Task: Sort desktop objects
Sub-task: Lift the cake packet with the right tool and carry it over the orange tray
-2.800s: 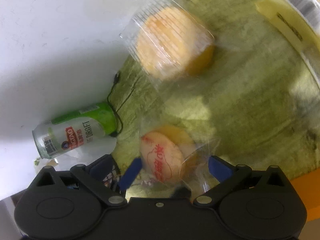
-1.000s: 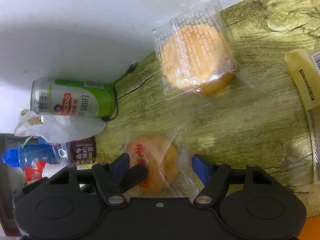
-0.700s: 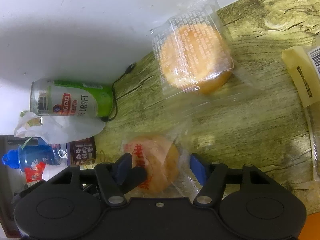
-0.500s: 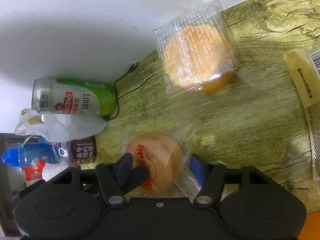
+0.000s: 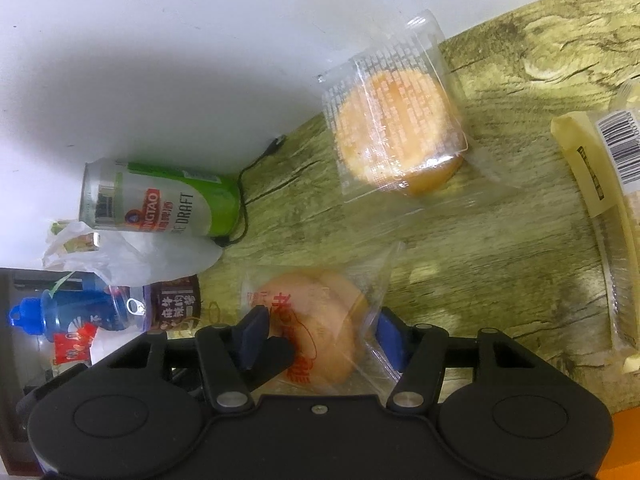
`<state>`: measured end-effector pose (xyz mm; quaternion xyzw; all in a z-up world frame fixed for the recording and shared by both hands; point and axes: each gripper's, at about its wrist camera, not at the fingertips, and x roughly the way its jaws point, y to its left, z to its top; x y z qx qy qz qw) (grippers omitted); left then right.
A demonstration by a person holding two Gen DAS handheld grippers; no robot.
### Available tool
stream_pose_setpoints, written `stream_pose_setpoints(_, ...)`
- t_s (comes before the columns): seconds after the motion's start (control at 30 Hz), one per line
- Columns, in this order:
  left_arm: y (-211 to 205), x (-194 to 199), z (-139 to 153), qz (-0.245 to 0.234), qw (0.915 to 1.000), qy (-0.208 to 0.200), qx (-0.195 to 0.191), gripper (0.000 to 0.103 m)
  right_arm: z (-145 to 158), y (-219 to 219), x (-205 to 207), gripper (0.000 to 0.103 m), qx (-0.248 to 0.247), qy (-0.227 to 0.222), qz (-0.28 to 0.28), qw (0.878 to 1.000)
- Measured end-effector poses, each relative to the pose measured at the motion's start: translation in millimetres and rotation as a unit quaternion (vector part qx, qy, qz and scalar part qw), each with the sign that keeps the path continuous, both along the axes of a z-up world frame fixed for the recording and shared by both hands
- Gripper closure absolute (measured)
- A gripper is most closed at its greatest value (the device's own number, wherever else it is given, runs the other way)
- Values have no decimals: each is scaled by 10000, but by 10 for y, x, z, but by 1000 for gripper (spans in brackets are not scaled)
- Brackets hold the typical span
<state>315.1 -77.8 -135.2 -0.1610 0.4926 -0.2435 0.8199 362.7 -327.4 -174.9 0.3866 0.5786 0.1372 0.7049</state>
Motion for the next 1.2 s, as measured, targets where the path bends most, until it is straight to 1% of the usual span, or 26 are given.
stream_pose_setpoints(0.47,-77,-234,359,-18,9994,-338,-15,50,361,-47,-194,46,134,-307,-97,9994)
stream_pose_setpoints(0.8,-159,-520,641,-108,9987,-493,26,50,604,-123,-497,46,215,-495,-180,9984)
stream_pose_setpoints(0.97,-191,-697,706,-158,9988,-455,40,50,678,-170,-708,46,263,-521,-232,9980)
stream_pose_setpoints(1.2,-239,-969,706,-202,9991,-375,85,50,667,-226,-1023,46,342,-448,-278,9980)
